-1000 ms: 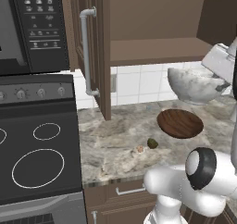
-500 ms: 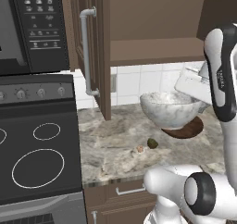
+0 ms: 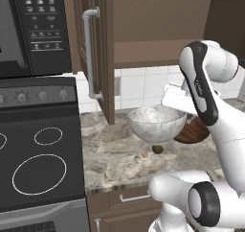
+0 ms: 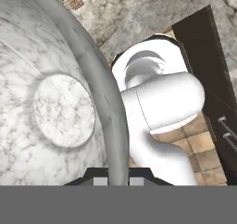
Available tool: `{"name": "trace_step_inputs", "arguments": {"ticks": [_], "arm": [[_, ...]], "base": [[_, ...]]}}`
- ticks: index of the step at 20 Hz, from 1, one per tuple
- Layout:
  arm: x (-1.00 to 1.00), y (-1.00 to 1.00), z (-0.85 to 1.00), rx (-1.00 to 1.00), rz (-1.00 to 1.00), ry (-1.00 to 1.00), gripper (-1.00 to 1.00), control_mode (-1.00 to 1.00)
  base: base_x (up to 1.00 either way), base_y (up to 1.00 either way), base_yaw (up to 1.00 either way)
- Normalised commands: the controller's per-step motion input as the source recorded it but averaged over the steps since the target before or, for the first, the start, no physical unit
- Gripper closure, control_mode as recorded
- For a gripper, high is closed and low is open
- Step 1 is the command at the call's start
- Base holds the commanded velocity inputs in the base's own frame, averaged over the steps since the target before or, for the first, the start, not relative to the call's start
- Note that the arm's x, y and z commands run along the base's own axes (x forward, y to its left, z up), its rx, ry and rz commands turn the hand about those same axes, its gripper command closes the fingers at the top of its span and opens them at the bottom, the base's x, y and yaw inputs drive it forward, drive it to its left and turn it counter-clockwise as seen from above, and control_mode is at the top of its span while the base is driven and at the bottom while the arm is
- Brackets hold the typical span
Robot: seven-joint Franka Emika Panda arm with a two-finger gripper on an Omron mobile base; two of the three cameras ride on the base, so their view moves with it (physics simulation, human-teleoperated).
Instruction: Pick both bowls and place them on the counter. Then place the kiwi in one bowl and place the sugar cube in the other bowl.
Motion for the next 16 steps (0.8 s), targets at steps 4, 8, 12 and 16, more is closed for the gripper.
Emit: {"name": "trace_step_inputs", "arguments": {"ticks": [4,8,12,16], "arm": [[0.53,0.18,-0.30,0.22,-0.01,0.00,1.00,-1.00],[0.51,0.21,-0.31,0.27,-0.06,0.00,1.00,-1.00],[0.50,0.27,-0.36,0.13,-0.04,0.00,1.00,-1.00],[0.48,0.25,-0.33,0.01,0.00,0.00,1.00,-1.00]], "base": [[0.00,0.00,0.00],[0.00,0.00,0.00],[0.00,0.00,0.00],[0.00,0.00,0.00]]}}
